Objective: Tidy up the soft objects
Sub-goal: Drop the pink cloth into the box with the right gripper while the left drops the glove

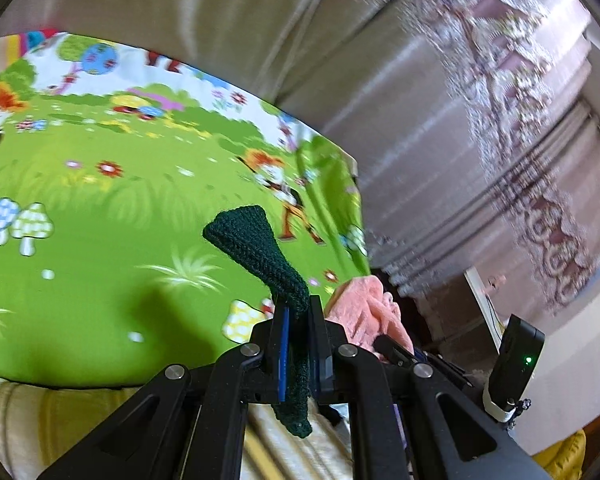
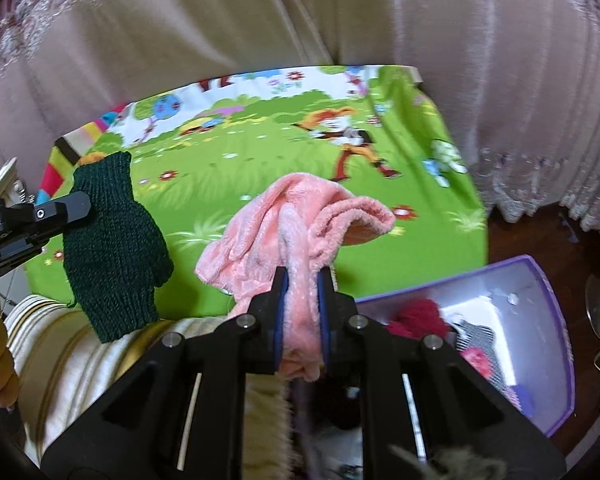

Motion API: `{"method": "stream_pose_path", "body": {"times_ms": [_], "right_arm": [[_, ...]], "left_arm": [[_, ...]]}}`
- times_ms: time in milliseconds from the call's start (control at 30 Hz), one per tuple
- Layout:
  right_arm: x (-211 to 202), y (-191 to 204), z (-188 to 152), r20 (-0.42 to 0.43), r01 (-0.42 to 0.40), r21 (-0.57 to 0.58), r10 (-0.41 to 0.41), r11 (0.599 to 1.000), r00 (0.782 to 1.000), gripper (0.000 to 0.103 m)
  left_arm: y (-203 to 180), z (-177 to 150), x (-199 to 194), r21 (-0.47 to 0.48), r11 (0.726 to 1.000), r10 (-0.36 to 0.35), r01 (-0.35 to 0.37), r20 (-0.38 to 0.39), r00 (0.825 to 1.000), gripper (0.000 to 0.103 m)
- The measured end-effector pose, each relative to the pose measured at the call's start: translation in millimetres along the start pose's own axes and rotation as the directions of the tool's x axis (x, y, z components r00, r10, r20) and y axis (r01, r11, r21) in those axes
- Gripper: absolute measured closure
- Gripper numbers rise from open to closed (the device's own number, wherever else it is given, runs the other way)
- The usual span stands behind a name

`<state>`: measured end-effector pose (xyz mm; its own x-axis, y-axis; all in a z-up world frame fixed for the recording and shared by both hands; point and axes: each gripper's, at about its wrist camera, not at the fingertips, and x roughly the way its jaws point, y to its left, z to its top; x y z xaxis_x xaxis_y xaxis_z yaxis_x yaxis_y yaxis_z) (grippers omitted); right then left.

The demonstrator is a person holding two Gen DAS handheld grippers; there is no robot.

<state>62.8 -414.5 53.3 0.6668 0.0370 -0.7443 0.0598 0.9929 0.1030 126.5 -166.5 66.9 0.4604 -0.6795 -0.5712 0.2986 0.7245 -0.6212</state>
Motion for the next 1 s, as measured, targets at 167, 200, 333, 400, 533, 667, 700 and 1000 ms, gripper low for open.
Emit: {"method": "stream_pose_path", "body": {"times_ms": [167, 200, 333, 400, 533, 667, 700, 1000], "right_arm": [[-13.7, -30.9, -7.6, 0.012, 0.065, 0.035, -0.065, 0.997, 0.998, 0.086], [-15.9, -35.3, -8.7, 0.014, 0.072, 0.040, -0.073, 0.997, 0.997, 0.086], [-26.5, -57.3, -14.9, 0.021, 0.123, 0.066, -0.124, 0.990, 0.992, 0.086], [-31.8, -67.3, -18.2, 0.024, 0.158, 0.074, -0.160, 0.985, 0.987, 0.086], [-39.1, -87.2, -24.4, 0.018, 0.214, 0.098, -0.217, 0.972, 0.976, 0.086], [-46.3, -102.9, -30.9, 0.008, 0.255, 0.122, -0.258, 0.959, 0.966, 0.085], [-48.4, -106.8, -32.6, 0.005, 0.267, 0.129, -0.270, 0.955, 0.963, 0.083], [-58.7, -123.8, -42.8, -0.015, 0.328, 0.165, -0.330, 0.930, 0.944, 0.076]], "left_arm": [[-30.7, -10.7, 23.3, 0.039, 0.998, -0.045, 0.048, -0.059, 0.997, 0.094], [-36.5, -13.0, 27.3, 0.048, 0.997, -0.052, 0.055, -0.069, 0.996, 0.094], [-58.1, -22.0, 47.6, 0.073, 0.994, -0.072, 0.081, -0.121, 0.990, 0.094], [-68.6, -27.0, 57.3, 0.087, 0.992, -0.080, 0.093, -0.150, 0.985, 0.094], [-91.9, -39.3, 78.0, 0.123, 0.985, -0.095, 0.122, -0.203, 0.975, 0.094], [-110.1, -52.8, 95.0, 0.165, 0.978, -0.089, 0.131, -0.242, 0.966, 0.094], [-112.9, -55.1, 98.2, 0.175, 0.976, -0.084, 0.130, -0.248, 0.965, 0.094], [-119.5, -75.0, 123.5, 0.197, 0.976, -0.023, 0.090, -0.319, 0.947, 0.059]]}}
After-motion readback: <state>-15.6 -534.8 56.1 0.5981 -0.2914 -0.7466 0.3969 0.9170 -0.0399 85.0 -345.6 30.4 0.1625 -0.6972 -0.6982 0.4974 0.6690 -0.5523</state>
